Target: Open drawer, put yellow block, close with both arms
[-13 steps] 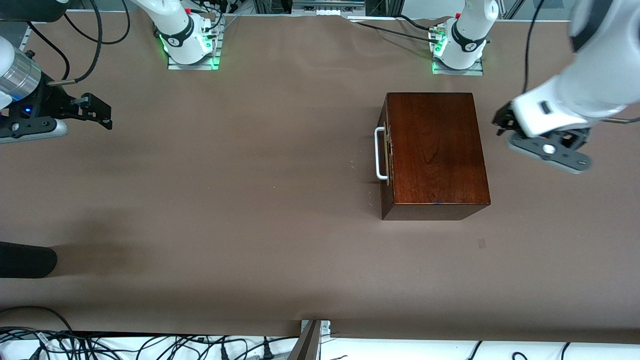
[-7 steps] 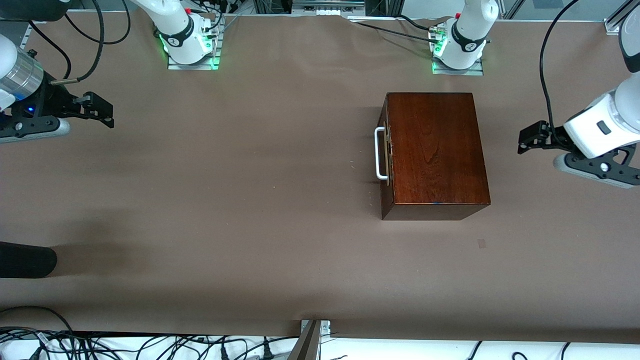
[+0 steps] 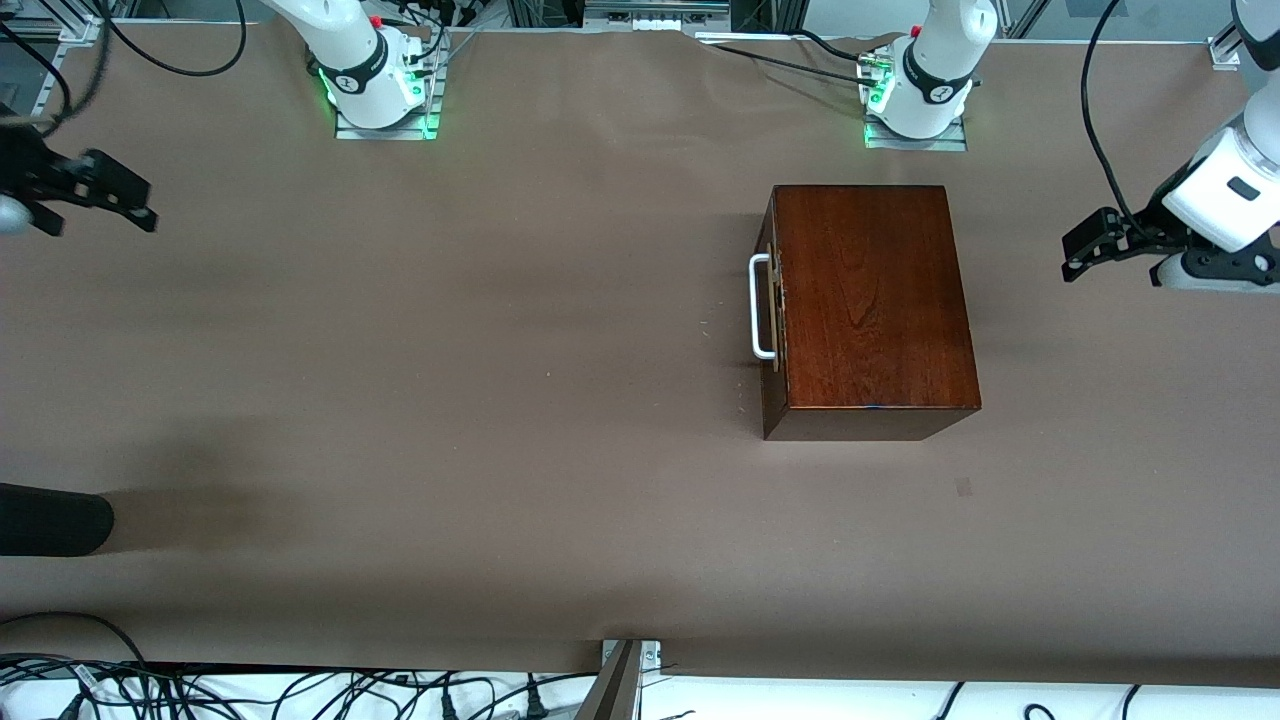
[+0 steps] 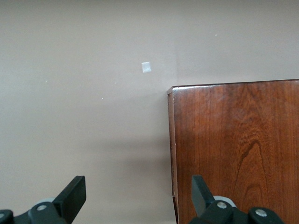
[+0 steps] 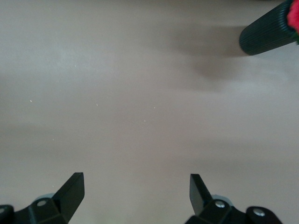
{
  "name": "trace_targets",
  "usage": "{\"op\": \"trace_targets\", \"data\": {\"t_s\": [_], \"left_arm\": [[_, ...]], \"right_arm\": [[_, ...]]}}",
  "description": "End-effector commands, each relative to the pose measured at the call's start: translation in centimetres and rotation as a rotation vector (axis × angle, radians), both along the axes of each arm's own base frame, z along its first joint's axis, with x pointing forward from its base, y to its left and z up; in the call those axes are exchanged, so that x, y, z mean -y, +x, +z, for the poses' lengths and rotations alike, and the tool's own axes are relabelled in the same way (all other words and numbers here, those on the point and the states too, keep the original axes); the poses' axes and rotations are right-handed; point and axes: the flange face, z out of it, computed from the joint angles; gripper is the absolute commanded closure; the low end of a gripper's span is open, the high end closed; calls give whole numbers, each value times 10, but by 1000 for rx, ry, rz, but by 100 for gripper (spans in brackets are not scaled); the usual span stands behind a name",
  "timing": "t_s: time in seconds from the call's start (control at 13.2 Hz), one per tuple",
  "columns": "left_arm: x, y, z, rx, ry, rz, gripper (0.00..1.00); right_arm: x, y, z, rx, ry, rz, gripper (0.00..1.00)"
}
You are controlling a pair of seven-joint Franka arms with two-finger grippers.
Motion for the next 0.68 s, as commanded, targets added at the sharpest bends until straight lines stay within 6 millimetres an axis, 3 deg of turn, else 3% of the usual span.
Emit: {"op": "trace_targets", "data": {"t_s": [0.0, 0.23, 0.45, 0.61], "left_arm": [[6, -4, 4, 3, 25, 17, 0], [16, -1, 12, 19, 30, -3, 0], [14, -1, 10, 7, 29, -64, 0], [11, 1, 8, 0, 23, -134, 0]], "right_arm": [[1, -15, 20, 23, -2, 5, 0], [-5, 7, -8, -5, -9, 7, 0], [-50, 17, -35, -59, -22, 78, 0], [-72, 19, -36, -55, -33, 118, 0]]}}
